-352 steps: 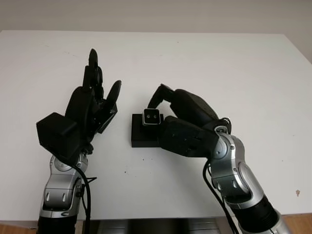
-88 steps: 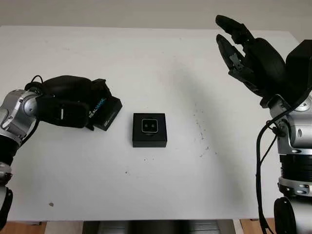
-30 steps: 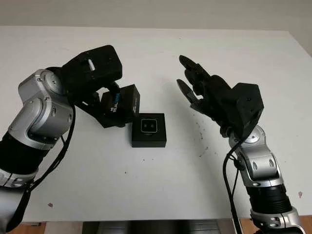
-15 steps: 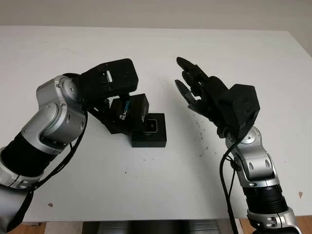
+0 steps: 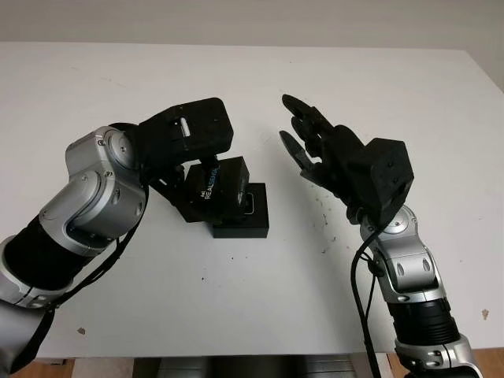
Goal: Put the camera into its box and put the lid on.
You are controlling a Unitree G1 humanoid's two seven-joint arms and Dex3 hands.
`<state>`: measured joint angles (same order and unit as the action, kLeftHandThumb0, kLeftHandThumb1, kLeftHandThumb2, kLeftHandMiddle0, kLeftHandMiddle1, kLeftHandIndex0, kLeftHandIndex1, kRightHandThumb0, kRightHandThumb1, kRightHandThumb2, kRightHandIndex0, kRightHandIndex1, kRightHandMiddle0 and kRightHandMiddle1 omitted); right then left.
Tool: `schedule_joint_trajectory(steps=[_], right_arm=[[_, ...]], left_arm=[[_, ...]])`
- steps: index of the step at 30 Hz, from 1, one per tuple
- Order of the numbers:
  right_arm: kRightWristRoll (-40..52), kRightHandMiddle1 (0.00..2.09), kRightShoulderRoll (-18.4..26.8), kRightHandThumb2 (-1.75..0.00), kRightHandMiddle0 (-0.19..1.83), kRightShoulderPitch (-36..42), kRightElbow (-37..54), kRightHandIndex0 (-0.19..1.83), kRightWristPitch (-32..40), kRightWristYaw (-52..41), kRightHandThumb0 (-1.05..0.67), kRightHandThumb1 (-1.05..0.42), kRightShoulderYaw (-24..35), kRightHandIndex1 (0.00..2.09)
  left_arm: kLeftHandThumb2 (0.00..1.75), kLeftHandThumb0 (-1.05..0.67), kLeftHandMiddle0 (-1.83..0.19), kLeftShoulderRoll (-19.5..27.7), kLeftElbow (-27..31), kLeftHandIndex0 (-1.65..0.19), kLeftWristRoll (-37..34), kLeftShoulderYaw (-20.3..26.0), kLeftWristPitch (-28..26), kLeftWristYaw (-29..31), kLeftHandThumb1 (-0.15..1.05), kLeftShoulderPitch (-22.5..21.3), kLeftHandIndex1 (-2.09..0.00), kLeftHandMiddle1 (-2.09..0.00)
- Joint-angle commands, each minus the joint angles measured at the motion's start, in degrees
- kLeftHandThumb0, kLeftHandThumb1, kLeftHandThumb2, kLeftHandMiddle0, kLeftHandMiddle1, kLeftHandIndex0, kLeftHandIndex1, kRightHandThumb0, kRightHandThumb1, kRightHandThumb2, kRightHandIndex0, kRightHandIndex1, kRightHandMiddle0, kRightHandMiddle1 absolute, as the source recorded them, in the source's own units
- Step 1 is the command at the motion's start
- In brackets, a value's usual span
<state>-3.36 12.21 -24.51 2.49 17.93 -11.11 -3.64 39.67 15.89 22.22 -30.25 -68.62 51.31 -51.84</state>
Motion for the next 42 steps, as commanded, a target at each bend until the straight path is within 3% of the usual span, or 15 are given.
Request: schedule_joint_trajectory(steps=[1, 7, 14, 17, 18, 21, 24, 27, 39, 42], right_arm=[[0.3, 0.28, -0.5, -0.47, 0.01, 0.0, -0.8, 0.06, -1.6, 0.0, -0.67, -1.05, 0.1, 0.07], [0.2, 0.28, -0.8, -0.46, 0.00, 0.0, -1.6, 0.06, -2.8, 0.1, -0.68, -1.05, 0.0, 0.07], [-0.1, 0.26, -0.9, -0.47, 0.00, 0.9, -1.2, 0.06, -3.1, 0.4, -0.68, -1.05, 0.1, 0.06], [-0.3, 0.24, -0.8, -0.47, 0.01, 1.2, -1.2, 0.07, -3.4, 0.6, -0.68, -1.05, 0.1, 0.07], [-0.2, 0.23, -0.9, -0.47, 0.01, 1.2, -1.3, 0.07, -3.6, 0.6, -0.68, -1.05, 0.2, 0.07], [0.0, 0.22, -1.1, -0.47, 0.02, 1.2, -1.6, 0.07, -3.9, 0.7, -0.68, -1.05, 0.3, 0.06], [0.1, 0.21, -1.3, -0.47, 0.02, 1.2, -1.6, 0.07, -3.9, 0.8, -0.69, -1.05, 0.3, 0.07], [0.4, 0.21, -1.4, -0.47, 0.03, 1.3, -1.5, 0.08, -3.9, 0.8, -0.69, -1.05, 0.4, 0.07], [1.8, 0.19, -1.9, -0.46, 0.02, 1.1, -1.6, 0.06, -3.5, 0.9, -0.70, -1.05, 0.8, 0.05], [1.7, 0.19, -1.9, -0.46, 0.03, 1.1, -1.5, 0.06, -3.2, 1.2, -0.71, -1.05, 0.8, 0.06]], left_arm=[[0.25, -0.31, -0.47, 0.1, 0.7, -0.25, -0.8, -0.8, -1.1, 0.0, 1.05, -2.2, -2.02, -2.09], [0.23, -0.27, -0.47, -0.3, -0.2, -0.28, -2.2, -3.1, -3.9, -1.9, 1.05, -3.7, -2.01, -2.09], [0.24, -0.26, -0.41, -1.6, -1.4, -0.19, -5.4, -3.9, -6.3, -4.4, 1.05, -4.9, -1.99, -2.09], [0.27, -0.21, -0.41, -3.1, -1.7, 0.01, -7.6, -3.0, -9.2, -6.1, 1.05, -5.3, -2.01, -2.09], [0.28, -0.20, -0.39, -3.3, -1.7, 0.12, -8.3, -2.9, -9.5, -6.7, 1.05, -5.2, -1.91, -2.09], [0.29, -0.21, -0.32, -2.1, -1.2, 0.18, -9.3, -3.6, -6.3, -7.8, 1.05, -4.4, -1.76, -2.09], [0.31, -0.26, -0.20, 0.3, -0.8, 0.07, -9.2, -4.9, 0.2, -7.2, 1.05, -3.2, -1.90, -2.05], [0.30, -0.28, -0.16, 0.6, -0.3, -0.16, -8.7, -5.8, 1.1, -7.6, 1.05, -2.7, -1.97, -1.97], [0.26, -0.29, -0.28, -0.4, 0.5, -0.25, -8.3, -7.9, 1.0, -8.0, 1.05, -3.3, -1.99, -2.03], [0.26, -0.29, -0.29, -0.5, 0.5, -0.20, -8.5, -7.7, 0.9, -8.1, 1.05, -3.0, -1.98, -2.06]])
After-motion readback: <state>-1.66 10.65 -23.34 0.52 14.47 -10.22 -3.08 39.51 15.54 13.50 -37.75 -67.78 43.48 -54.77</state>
